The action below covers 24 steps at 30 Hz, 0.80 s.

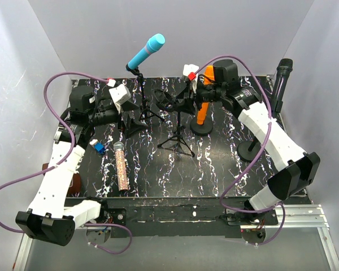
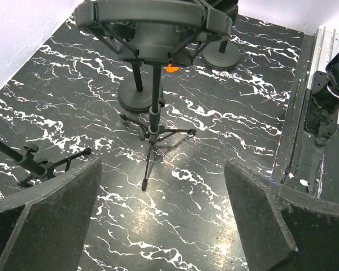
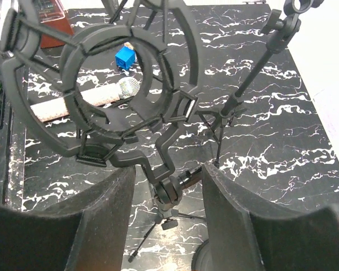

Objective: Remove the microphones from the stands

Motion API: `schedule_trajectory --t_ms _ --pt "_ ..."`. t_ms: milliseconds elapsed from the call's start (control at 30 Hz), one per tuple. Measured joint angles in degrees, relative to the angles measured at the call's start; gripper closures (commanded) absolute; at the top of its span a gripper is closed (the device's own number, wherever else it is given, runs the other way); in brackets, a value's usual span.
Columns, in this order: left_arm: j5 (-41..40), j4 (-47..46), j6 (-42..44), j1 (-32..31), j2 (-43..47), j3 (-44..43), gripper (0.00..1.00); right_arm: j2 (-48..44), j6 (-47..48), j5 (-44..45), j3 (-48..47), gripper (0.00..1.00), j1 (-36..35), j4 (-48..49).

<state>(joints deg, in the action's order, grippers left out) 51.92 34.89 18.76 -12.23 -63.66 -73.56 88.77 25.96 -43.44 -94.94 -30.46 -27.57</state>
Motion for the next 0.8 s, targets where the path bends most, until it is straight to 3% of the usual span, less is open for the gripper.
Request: schedule_trajectory --t_ms 67,167,233,567,800 --pt "-0.04 -0.96 -0.63 -0.33 0.00 0.00 0.11 0.00 0.46 0.37 0.02 0.46 -0.46 0.35" --pt "-0.09 -2.62 -1.75 -0.87 0.00 0.00 0.11 0.00 1.27 1.79 0.57 0.36 -1.27 0.70" --pt "-0.07 -3.98 -2.64 -1.64 -0.07 0.00 0.10 0.00 1.66 3.15 1.49 0.36 -2.03 0.83" --pt "-0.46 -6.25 -3.37 -6.93 -5.18 -4.24 0.09 0.20 2.23 8.59 2.10 0.71 -2.93 0.59" --pt "-2.32 -5.03 -4.50 -7.10 -5.53 -8.83 0.02 0.11 -1.18 9.25 2.19 0.81 -5.31 0.98"
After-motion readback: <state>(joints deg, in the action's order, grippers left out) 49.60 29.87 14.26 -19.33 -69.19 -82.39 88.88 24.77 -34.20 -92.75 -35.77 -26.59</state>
